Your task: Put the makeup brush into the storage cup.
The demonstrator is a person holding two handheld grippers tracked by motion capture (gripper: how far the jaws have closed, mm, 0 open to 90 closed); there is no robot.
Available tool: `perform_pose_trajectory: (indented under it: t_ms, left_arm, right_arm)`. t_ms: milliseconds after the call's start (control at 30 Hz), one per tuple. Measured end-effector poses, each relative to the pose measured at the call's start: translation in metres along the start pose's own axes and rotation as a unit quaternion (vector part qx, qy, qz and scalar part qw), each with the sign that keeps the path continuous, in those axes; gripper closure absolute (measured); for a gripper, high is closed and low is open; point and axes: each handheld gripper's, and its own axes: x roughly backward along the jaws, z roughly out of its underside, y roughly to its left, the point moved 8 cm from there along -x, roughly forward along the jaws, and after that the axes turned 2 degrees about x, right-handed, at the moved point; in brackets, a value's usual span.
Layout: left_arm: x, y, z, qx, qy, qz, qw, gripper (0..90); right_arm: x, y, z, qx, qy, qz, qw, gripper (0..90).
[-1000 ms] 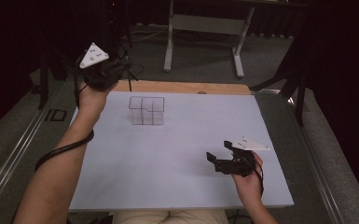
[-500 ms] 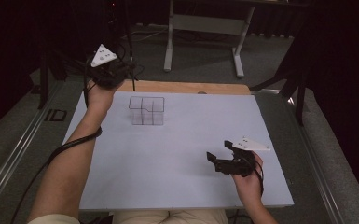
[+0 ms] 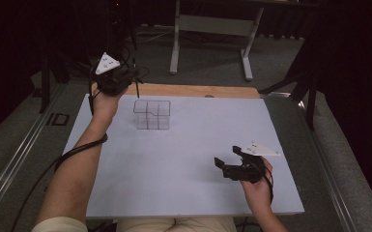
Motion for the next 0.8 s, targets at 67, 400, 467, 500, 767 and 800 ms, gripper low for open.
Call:
perform_pose_trajectory:
  t_ms: [67, 400, 467, 500, 767, 800]
  left_arm:
    - [-0.002, 0.000, 0.004, -0.001, 0.004, -0.001, 1.0000, 86.0]
    - [-0.007, 0.008, 0.020, 0.018, 0.018, -0.015, 0.9996, 85.8]
    - [-0.008, 0.009, 0.022, 0.026, 0.015, -0.016, 0.9994, 85.7]
    - [-0.008, 0.009, 0.023, 0.031, 0.017, -0.014, 0.9993, 85.7]
    - [-0.012, 0.008, 0.036, 0.032, 0.029, -0.015, 0.9990, 85.6]
    - [-0.012, 0.008, 0.037, 0.030, 0.032, -0.014, 0.9989, 85.6]
  right_arm:
    - [-0.001, 0.000, 0.001, -0.001, 0.003, -0.004, 1.0000, 14.4]
    - [0.000, -0.001, 0.001, 0.000, 0.004, -0.003, 1.0000, 14.4]
    - [0.000, -0.001, 0.001, -0.002, 0.004, -0.003, 1.0000, 14.3]
    - [0.000, -0.001, 0.001, -0.001, 0.003, -0.003, 1.0000, 14.4]
    - [0.000, 0.000, 0.001, 0.001, 0.004, -0.006, 1.0000, 14.4]
    - [-0.001, 0.000, 0.001, 0.001, 0.004, -0.006, 1.0000, 14.4]
